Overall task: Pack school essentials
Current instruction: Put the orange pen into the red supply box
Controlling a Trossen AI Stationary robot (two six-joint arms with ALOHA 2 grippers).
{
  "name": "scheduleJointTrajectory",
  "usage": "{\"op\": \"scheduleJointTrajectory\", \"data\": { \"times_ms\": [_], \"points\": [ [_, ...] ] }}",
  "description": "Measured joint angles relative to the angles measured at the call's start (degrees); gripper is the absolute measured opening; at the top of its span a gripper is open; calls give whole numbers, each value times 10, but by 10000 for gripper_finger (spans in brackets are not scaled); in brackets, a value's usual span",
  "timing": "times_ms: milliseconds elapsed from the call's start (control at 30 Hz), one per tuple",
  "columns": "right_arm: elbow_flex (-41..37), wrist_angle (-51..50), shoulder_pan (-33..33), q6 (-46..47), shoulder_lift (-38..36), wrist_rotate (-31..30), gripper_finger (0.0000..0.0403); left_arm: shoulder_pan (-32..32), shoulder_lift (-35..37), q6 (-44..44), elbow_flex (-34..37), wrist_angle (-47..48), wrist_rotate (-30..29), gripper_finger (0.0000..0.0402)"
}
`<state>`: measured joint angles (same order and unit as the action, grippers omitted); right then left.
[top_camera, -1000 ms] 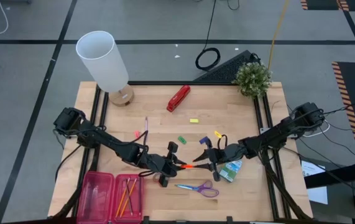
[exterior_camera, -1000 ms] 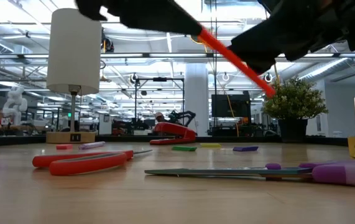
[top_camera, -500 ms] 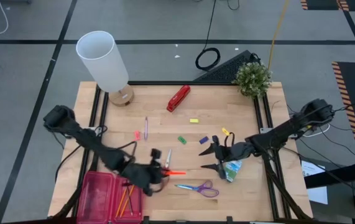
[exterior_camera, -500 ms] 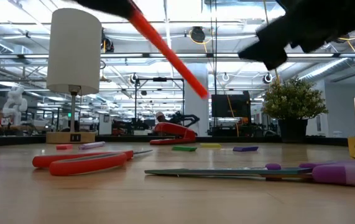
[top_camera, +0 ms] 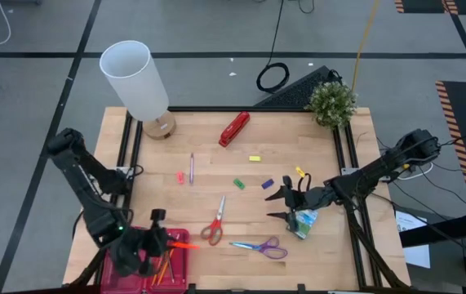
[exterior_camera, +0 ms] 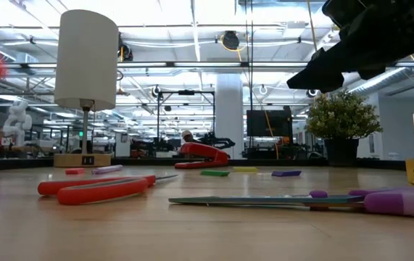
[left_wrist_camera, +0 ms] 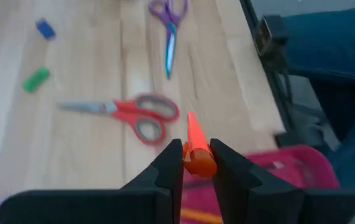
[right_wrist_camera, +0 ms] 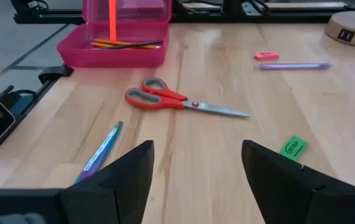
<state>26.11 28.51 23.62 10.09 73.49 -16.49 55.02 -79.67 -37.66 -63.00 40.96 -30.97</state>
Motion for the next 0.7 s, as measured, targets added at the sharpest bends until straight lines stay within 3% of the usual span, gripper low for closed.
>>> {"op": "scheduleJointTrajectory", "data": {
  "times_ms": [367,700],
  "points": [
    [0,4,-15,-22,0,0,235,53,-11,-234,-22,139,55,69],
    [0,4,-15,-39,0,0,235,40,-64,-282,-21,160,52,69]
  ]
}}
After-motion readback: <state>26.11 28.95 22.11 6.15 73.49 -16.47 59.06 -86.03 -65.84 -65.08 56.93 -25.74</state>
